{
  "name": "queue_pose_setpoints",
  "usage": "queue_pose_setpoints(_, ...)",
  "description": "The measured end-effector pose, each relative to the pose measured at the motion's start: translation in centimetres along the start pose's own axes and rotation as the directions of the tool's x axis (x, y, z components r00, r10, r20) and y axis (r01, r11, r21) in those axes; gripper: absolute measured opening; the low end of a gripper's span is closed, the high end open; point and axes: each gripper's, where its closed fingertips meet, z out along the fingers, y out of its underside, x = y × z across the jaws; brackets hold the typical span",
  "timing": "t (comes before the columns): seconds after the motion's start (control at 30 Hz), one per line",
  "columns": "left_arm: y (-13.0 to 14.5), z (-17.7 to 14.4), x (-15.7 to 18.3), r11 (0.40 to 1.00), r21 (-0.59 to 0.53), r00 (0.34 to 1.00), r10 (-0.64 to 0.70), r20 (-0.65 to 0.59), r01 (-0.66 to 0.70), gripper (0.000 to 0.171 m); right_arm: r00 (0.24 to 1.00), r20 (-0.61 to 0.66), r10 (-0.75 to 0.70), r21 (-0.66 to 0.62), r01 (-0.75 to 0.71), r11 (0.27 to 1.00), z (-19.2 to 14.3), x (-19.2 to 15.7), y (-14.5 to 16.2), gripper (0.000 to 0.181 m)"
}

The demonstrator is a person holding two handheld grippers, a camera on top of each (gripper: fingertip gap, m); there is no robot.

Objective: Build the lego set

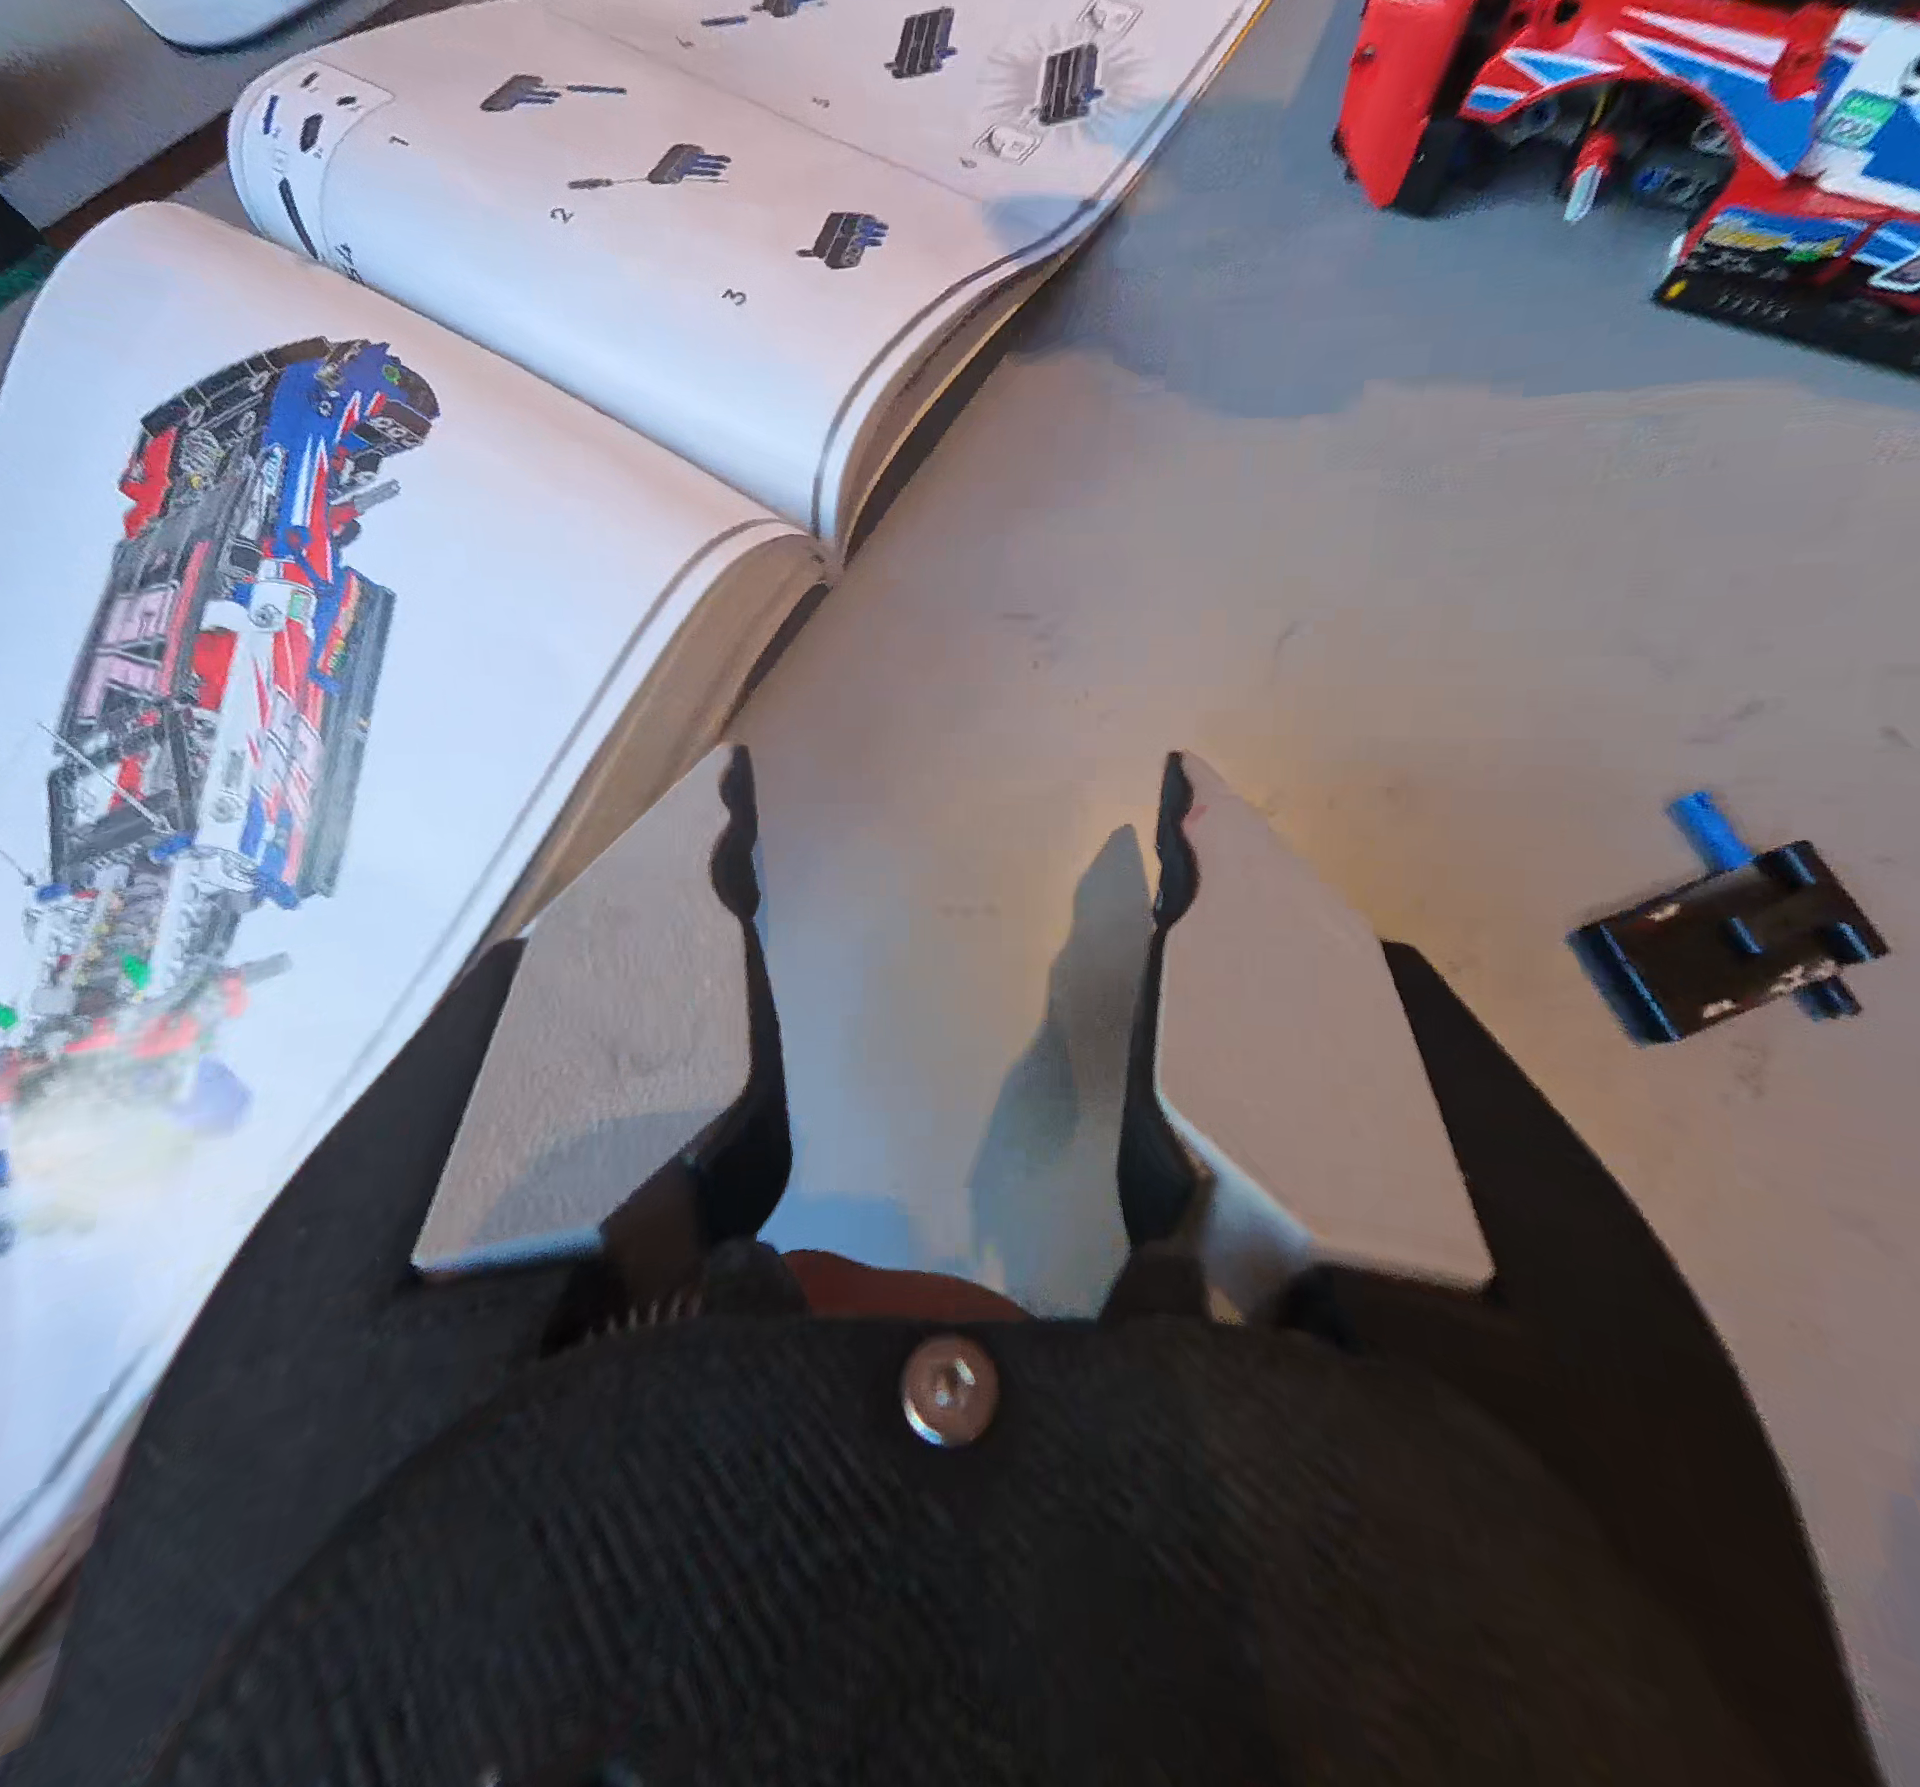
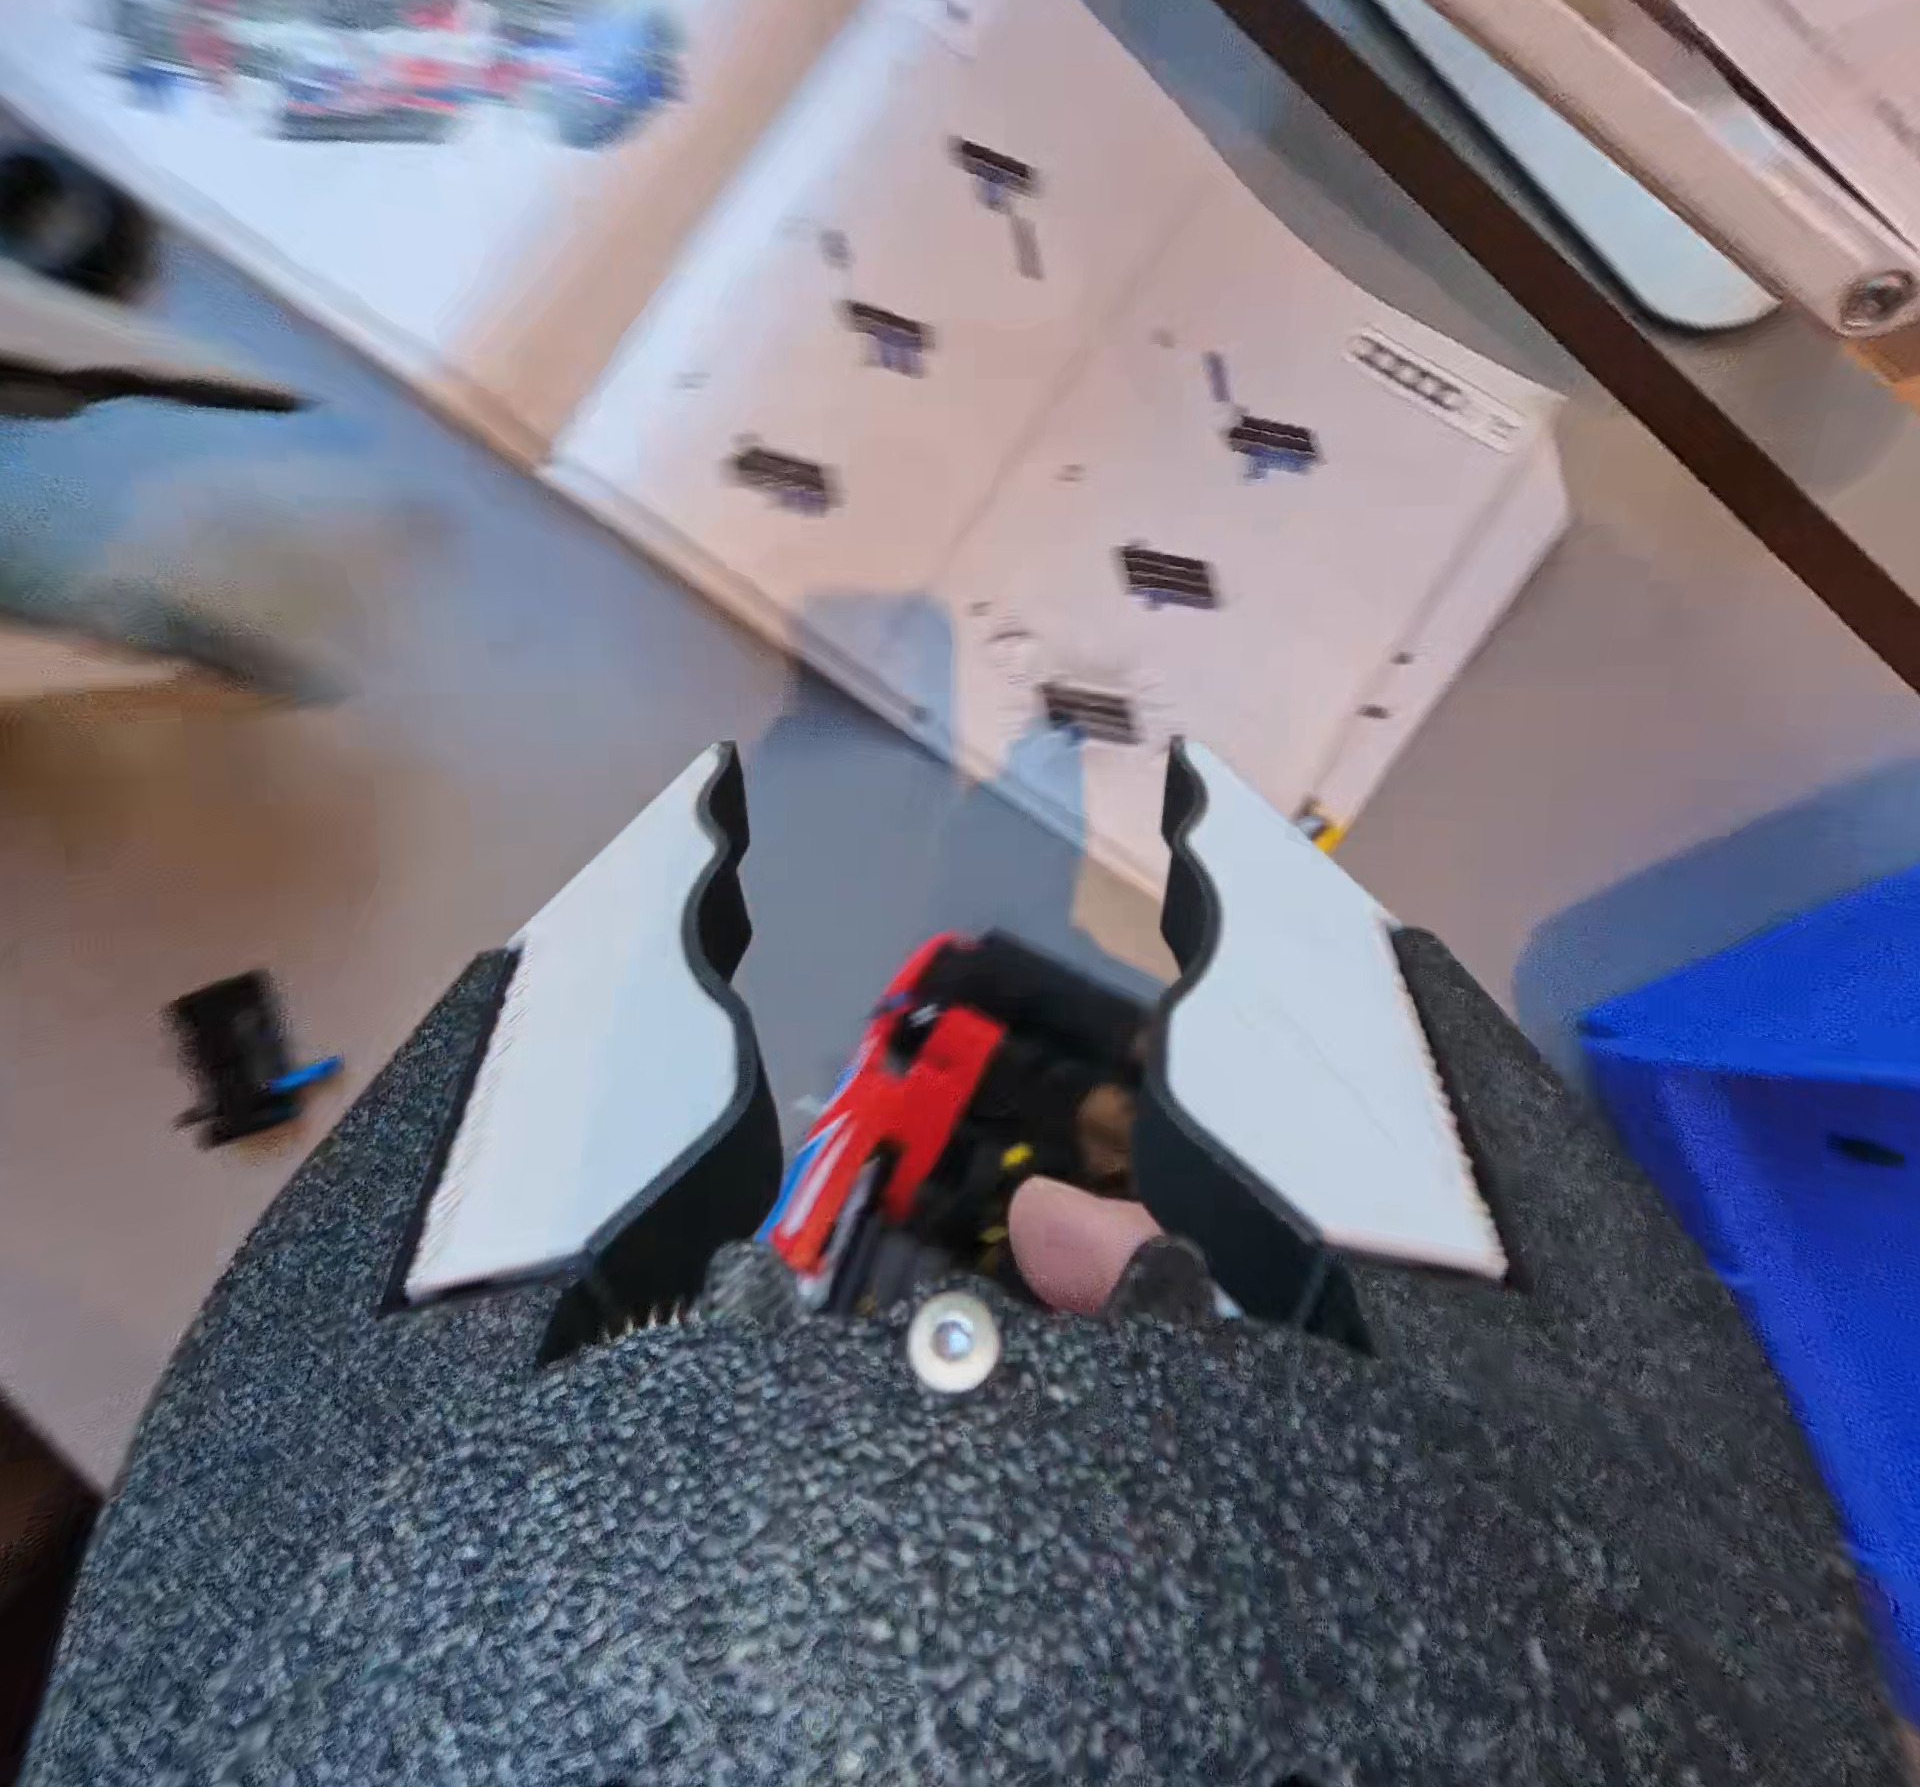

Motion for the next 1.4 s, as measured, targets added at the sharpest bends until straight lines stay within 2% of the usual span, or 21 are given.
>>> queue_pose_setpoints(0.13, 0.3, -0.1, 1.0, 0.996, 0.039, 0.995, 0.075, 0.059, -0.078, 0.078, 0.995, -0.054, 0.084, -0.183, -0.093, 0.979, 5.1, 5.2, -1.2, 0.088)
queue_pose_setpoints(0.23, 1.1, 0.3, 1.7, 0.989, 0.010, 0.986, 0.150, 0.066, -0.151, 0.078, 0.982, -0.096, 0.165, -0.295, -0.186, 0.937, 8.4, 7.5, -0.9, 0.103)
queue_pose_setpoints(0.3, 1.6, 0.6, 2.3, 0.987, -0.009, 0.986, 0.161, 0.044, -0.161, 0.077, 0.972, -0.127, 0.200, -0.335, -0.232, 0.913, 10.0, 8.6, -0.6, 0.104)
queue_pose_setpoints(0.43, 1.6, 0.5, 2.3, 0.988, -0.011, 0.987, 0.157, 0.039, -0.157, 0.077, 0.959, -0.108, 0.260, -0.417, -0.281, 0.864, 12.1, 7.9, 0.9, 0.108)
queue_pose_setpoints(0.53, 1.6, 0.4, 2.2, 0.991, -0.009, 0.990, 0.136, 0.027, -0.136, 0.077, 0.968, -0.138, 0.208, -0.431, -0.248, 0.868, 12.6, 7.9, 1.1, 0.109)
queue_pose_setpoints(0.8, 2.0, 0.6, 2.3, 0.988, -0.030, 0.987, 0.155, 0.029, -0.154, 0.076, 0.968, -0.139, 0.208, -0.405, -0.247, 0.880, 12.7, 7.9, 1.1, 0.108)
queue_pose_setpoints(1.03, 2.0, 0.7, 2.5, 0.987, -0.029, 0.987, 0.158, 0.024, -0.157, 0.074, 0.969, -0.143, 0.204, -0.391, -0.244, 0.887, 12.6, 7.7, 0.9, 0.100)
queue_pose_setpoints(1.2, 2.0, 0.7, 2.6, 0.986, -0.027, 0.986, 0.164, 0.023, -0.164, 0.073, 0.973, -0.133, 0.191, -0.404, -0.229, 0.886, 12.6, 7.2, 0.6, 0.088)
queue_pose_setpoints(1.4, 2.0, 0.6, 2.7, 0.986, -0.028, 0.986, 0.167, 0.022, -0.166, 0.072, 0.972, -0.128, 0.195, -0.375, -0.229, 0.898, 12.8, 7.1, -0.2, 0.048)
